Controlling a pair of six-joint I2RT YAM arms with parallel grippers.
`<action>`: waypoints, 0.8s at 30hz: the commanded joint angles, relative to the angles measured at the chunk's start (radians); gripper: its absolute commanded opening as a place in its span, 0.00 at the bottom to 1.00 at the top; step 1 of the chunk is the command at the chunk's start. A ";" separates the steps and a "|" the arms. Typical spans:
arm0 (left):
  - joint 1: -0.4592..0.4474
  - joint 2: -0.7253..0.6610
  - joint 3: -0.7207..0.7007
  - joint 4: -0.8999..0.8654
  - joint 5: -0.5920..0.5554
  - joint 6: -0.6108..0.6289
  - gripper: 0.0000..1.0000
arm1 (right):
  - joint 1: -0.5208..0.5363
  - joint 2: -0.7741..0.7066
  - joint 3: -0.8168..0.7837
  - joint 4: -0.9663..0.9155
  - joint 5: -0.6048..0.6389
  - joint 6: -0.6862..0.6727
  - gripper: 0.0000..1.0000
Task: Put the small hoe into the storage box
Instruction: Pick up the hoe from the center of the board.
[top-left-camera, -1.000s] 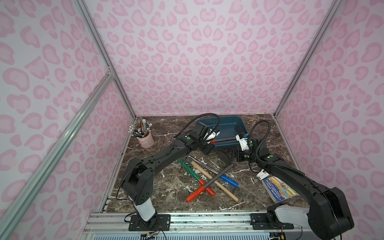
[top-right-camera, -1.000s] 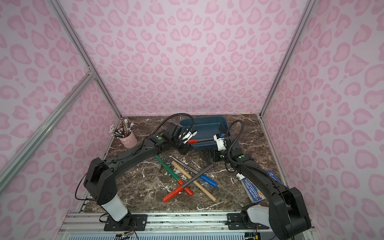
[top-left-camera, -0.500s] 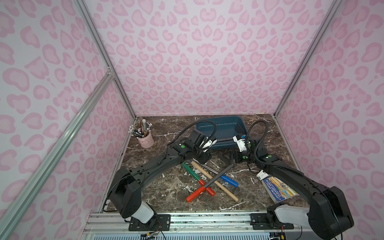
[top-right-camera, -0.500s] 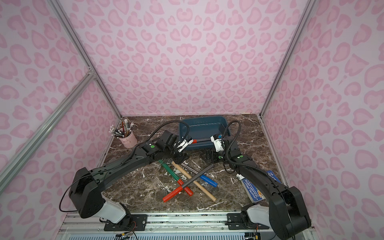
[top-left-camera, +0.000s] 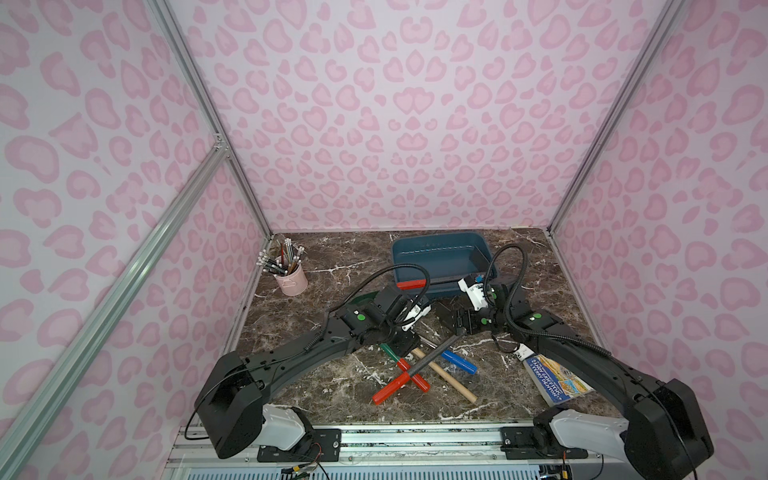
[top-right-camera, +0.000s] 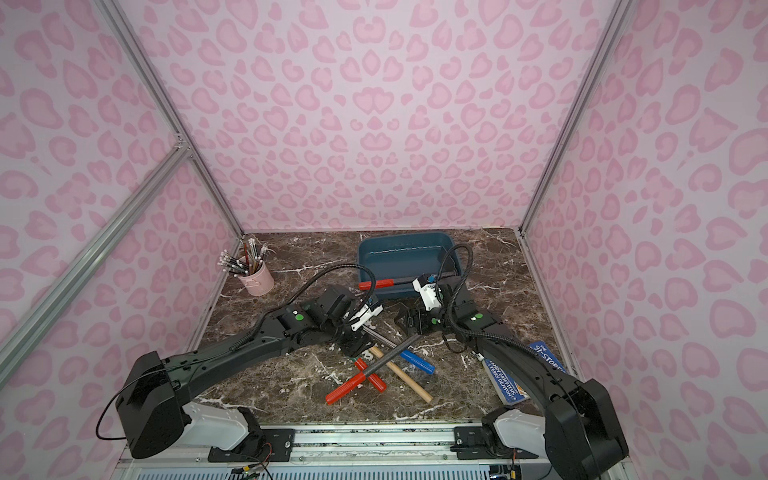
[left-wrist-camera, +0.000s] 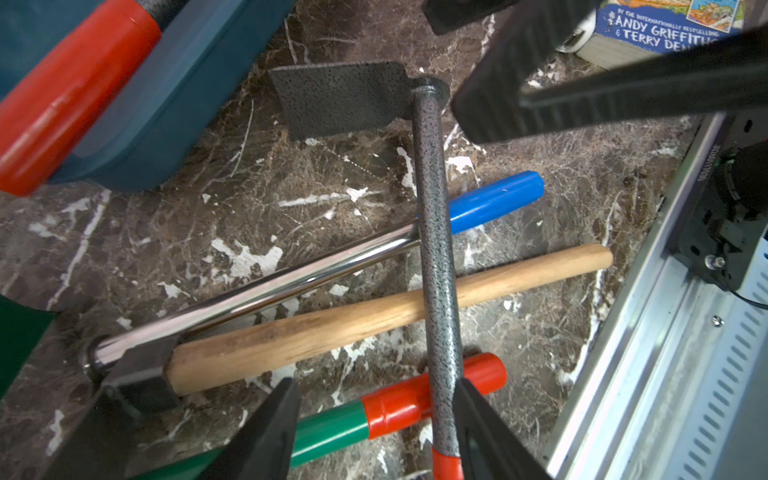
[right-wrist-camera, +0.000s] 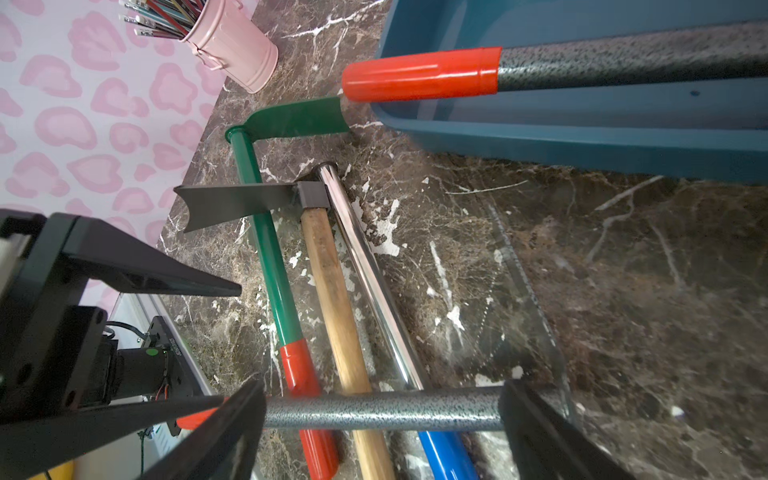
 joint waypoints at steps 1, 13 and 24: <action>-0.021 -0.018 -0.025 0.018 0.015 -0.050 0.63 | 0.004 -0.013 -0.012 -0.017 -0.017 0.022 0.92; -0.102 -0.044 -0.044 0.002 0.000 -0.187 0.63 | 0.042 -0.060 -0.044 -0.081 -0.040 0.052 0.92; -0.170 -0.045 -0.105 -0.002 -0.029 -0.347 0.64 | 0.047 -0.089 -0.052 -0.108 -0.040 0.071 0.92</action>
